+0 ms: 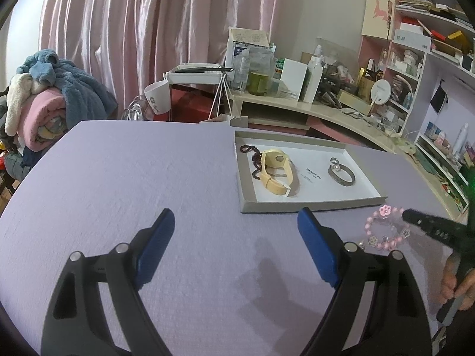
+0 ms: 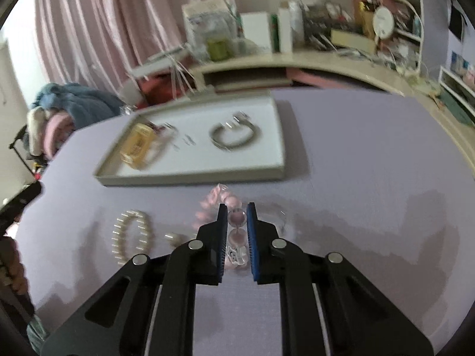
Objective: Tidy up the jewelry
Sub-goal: 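Move the right gripper to the pink beaded bracelet and grasp it, then lift the pink bracelet with the right gripper while the left moves toward the pearl bracelet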
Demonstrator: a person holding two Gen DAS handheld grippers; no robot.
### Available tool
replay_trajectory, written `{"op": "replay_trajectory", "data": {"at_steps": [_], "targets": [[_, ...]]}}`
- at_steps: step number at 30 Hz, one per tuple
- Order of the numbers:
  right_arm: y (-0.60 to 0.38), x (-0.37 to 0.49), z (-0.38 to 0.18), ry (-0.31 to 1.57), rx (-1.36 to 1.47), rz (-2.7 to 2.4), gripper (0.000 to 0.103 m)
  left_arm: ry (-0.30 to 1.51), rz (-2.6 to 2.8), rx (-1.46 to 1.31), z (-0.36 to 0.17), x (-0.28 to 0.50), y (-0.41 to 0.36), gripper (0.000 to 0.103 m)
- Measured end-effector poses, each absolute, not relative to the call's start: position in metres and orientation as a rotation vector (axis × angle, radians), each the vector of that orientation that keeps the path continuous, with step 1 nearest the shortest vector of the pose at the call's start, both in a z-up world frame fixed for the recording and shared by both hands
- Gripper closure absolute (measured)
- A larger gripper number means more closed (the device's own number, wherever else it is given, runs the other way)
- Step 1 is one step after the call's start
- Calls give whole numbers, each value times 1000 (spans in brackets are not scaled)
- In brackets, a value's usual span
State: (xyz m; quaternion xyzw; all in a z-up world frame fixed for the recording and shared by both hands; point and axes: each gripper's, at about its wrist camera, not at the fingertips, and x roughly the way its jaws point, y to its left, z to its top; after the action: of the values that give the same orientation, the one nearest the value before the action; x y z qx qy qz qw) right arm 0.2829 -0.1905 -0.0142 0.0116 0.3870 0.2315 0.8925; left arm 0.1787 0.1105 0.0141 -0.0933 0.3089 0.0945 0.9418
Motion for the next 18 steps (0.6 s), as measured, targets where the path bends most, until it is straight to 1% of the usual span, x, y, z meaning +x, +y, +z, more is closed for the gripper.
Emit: {"op": "replay_trajectory", "data": {"at_steps": [3,10,18], "targets": [[-182,273,5,761,22,526,89,624,192,-188,17,176,110,18],[-178,264,28,715,52,572,89,616,193,-194,20,173,114,18],[-174,264,24,748,58,546,89,627,189,-189,15,172,114,18]]}}
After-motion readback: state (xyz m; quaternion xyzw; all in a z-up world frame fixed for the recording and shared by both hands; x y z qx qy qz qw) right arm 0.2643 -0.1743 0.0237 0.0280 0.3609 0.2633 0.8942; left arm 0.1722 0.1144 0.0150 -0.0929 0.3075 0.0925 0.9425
